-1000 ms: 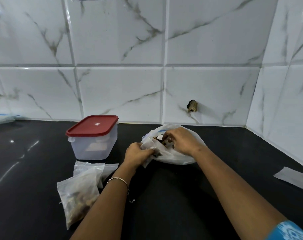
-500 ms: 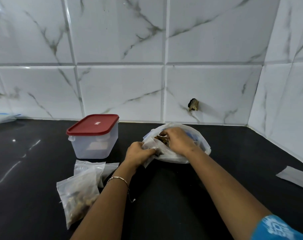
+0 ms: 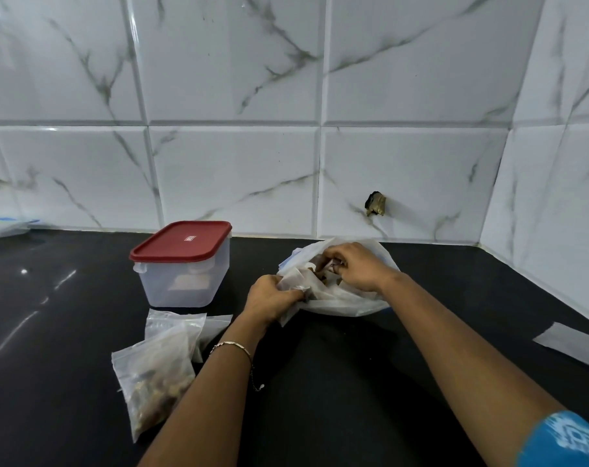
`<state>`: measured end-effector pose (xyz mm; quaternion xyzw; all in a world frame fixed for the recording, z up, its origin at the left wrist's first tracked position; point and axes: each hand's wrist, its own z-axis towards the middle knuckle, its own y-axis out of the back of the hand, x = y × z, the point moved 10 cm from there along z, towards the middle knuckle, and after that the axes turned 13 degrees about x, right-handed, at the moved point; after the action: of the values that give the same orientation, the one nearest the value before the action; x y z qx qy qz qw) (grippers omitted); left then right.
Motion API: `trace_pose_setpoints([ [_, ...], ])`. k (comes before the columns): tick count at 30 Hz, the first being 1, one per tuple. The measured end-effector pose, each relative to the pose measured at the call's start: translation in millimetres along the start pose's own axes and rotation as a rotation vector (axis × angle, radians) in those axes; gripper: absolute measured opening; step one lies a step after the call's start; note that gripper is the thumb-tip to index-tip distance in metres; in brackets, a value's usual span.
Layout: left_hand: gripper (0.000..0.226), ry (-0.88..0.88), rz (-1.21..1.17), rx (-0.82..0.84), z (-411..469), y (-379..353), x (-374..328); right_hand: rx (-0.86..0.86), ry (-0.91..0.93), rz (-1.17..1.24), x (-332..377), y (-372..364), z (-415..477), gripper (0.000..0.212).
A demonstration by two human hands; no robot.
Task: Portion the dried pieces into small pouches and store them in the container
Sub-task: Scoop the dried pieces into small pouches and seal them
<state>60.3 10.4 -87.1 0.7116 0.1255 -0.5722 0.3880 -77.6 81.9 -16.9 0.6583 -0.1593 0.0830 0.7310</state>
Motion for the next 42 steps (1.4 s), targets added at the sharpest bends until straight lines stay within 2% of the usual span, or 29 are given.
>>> trace_pose_setpoints([
  [3,0.042,0.008,-0.015,0.007,-1.1,-0.4,-0.6,-0.006,0.001,-0.009,-1.7,9.0,-8.4,0.035],
  [8,0.045,0.015,-0.003,-0.007,-2.9,0.6,-1.4,-0.139,-0.038,0.123,-7.2,18.8,-26.3,0.03],
  [12,0.047,0.046,0.088,-0.119,-5.1,11.9,-1.5,-0.246,-0.131,-0.114,-6.6,12.2,-34.7,0.026],
  [17,0.048,0.097,0.213,-0.184,-9.5,18.7,-3.2,-0.252,-0.236,-0.135,-7.6,15.2,-39.2,0.025],
  [21,0.046,0.094,0.177,-0.109,-6.4,12.5,-2.8,-0.225,-0.353,0.112,-20.2,12.9,-45.4,0.03],
  [27,0.029,0.004,-0.238,0.028,-10.1,-3.9,-4.6,-0.221,-0.471,0.575,-51.4,-9.5,-48.4,0.028],
  [32,0.021,-0.026,-0.39,0.106,-14.3,-11.9,-7.9,-0.157,-0.502,0.921,-55.2,-33.1,-50.3,0.02],
  [37,0.034,-0.065,-0.502,0.18,-14.4,-16.5,-10.1,-0.109,-0.501,1.006,-55.3,-45.4,-44.9,0.027],
  [40,0.036,-0.084,-0.537,0.24,-13.5,-21.1,-11.8,-0.083,-0.496,1.012,-55.9,-50.4,-42.7,0.039],
  [42,0.036,-0.095,-0.53,0.279,-12.9,-24.6,-13.4,-0.065,-0.491,1.027,-54.5,-53.6,-42.4,0.04],
])
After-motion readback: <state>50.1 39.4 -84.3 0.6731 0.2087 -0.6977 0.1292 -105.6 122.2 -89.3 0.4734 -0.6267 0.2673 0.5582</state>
